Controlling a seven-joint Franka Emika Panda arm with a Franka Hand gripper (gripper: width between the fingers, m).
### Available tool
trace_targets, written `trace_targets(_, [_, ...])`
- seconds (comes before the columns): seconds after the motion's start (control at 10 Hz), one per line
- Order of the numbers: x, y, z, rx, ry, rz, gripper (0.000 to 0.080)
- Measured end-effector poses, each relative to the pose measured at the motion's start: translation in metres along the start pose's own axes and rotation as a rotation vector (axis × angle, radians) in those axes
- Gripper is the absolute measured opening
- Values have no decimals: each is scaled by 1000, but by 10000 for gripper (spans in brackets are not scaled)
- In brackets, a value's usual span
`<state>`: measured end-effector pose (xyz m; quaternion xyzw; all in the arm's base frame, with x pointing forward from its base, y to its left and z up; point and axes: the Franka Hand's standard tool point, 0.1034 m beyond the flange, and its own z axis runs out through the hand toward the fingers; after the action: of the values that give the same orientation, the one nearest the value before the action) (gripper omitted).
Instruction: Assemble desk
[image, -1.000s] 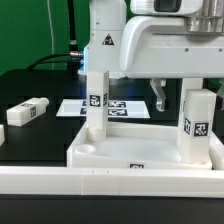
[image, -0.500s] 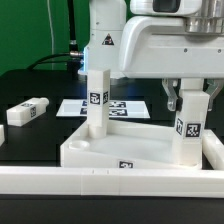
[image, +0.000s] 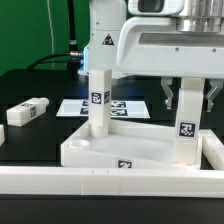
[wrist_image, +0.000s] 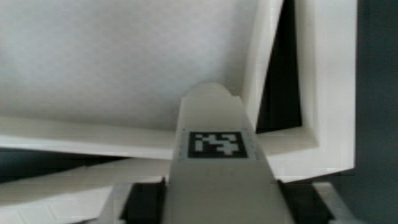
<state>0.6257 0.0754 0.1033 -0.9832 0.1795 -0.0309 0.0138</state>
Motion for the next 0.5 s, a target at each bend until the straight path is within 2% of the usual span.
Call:
trace_targets(0.3, [2, 4, 1, 26, 27, 263, 290])
trace_targets(0.5, [5, 16, 1, 13, 31, 436, 291])
